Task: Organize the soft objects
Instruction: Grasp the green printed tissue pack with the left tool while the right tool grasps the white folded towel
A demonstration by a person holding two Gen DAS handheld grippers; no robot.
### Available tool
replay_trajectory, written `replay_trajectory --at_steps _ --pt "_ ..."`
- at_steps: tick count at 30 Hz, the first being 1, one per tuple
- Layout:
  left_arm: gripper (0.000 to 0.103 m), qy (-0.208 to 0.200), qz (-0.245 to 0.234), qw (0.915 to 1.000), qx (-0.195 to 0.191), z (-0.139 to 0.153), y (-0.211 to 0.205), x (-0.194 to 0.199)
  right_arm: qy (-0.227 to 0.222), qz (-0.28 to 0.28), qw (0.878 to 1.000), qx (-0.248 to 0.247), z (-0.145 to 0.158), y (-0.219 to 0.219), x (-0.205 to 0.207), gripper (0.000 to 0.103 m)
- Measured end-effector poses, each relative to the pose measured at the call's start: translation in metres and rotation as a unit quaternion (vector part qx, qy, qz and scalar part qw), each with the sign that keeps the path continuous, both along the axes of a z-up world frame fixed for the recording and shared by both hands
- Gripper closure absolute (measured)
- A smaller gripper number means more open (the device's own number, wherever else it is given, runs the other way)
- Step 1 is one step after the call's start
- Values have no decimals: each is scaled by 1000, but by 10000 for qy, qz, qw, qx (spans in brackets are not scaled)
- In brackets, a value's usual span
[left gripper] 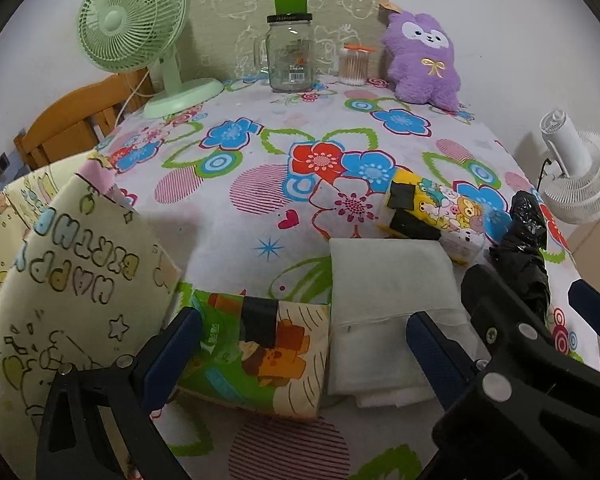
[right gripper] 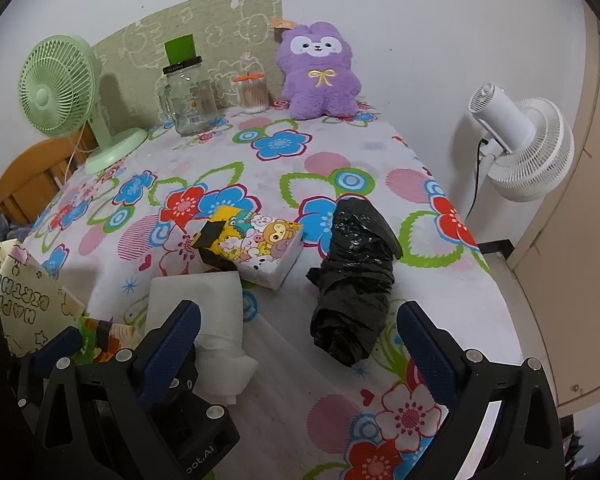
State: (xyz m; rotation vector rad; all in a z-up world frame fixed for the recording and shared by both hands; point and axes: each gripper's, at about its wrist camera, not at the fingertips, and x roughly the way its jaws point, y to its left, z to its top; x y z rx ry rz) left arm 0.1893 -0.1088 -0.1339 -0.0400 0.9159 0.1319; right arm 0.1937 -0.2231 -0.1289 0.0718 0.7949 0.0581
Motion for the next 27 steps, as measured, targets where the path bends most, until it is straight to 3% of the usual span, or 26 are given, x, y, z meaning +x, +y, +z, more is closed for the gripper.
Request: replay_trajectory --at_steps 9,15,27 --pt "0 76 -432 9985 -313 0 0 -2 122 358 9992 124 -3 9 6 17" --pt "1 46 -907 9949 -433 2 -14 -8 232 231 9994 62 -7 3 5 18" --pt "6 -116 -1083 9922 -607 12 -15 -20 145 334 9993 76 4 1 -8 18"
